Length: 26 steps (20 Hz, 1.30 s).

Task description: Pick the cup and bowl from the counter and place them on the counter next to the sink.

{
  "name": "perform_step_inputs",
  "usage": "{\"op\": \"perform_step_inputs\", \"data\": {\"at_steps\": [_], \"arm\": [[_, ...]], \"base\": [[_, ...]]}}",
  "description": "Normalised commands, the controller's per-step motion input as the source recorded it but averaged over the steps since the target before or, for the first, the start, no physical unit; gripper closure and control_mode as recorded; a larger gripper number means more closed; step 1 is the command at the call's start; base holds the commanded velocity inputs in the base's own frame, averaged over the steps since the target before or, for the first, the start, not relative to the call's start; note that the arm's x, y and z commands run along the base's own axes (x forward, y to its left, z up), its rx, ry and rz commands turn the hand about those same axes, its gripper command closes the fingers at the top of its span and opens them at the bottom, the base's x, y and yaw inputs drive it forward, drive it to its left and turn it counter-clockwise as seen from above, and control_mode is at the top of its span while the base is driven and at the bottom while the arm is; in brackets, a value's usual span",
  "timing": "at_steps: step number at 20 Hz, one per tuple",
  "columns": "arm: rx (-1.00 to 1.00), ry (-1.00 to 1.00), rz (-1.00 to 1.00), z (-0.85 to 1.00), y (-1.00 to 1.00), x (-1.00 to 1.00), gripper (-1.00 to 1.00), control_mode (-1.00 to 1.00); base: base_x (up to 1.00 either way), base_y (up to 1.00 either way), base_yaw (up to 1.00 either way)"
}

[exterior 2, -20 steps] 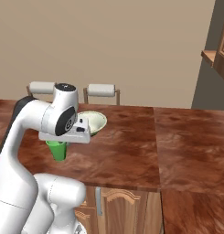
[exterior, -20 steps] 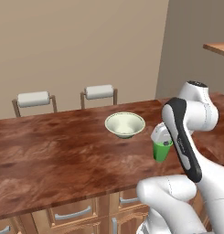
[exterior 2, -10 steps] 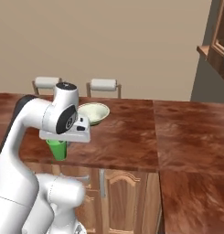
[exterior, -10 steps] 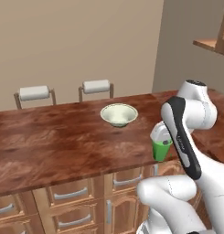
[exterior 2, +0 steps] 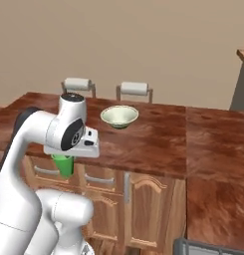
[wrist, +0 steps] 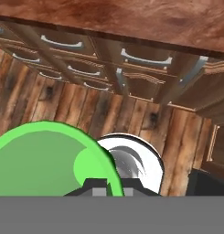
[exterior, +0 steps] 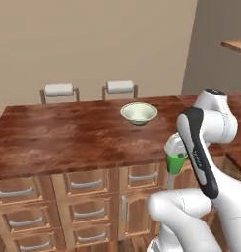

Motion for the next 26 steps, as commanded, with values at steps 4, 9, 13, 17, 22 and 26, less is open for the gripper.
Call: {"op": "perform_step_inputs", "data": {"at_steps": [4,9,13,17,22,26], "arm": [[0.00,0.00,0.00,0.00,0.00,0.00,1.00,1.00],[0.00,0.00,0.00,0.00,0.00,0.00,1.00,1.00],[0.00,0.00,0.00,0.00,0.00,0.00,1.00,1.00],[0.00,0.00,0.00,0.00,0.00,0.00,1.00,1.00],[0.00,0.00,0.00,0.00,0.00,0.00,1.00,1.00],[0.00,0.00,0.00,0.00,0.00,0.00,1.00,1.00]], "base": [[0.00,0.43,0.72],[0.04,0.47,0.74],[0.05,0.47,0.75],[0.03,0.46,0.74],[0.08,0.33,0.74],[0.16,0.19,0.77]]}}
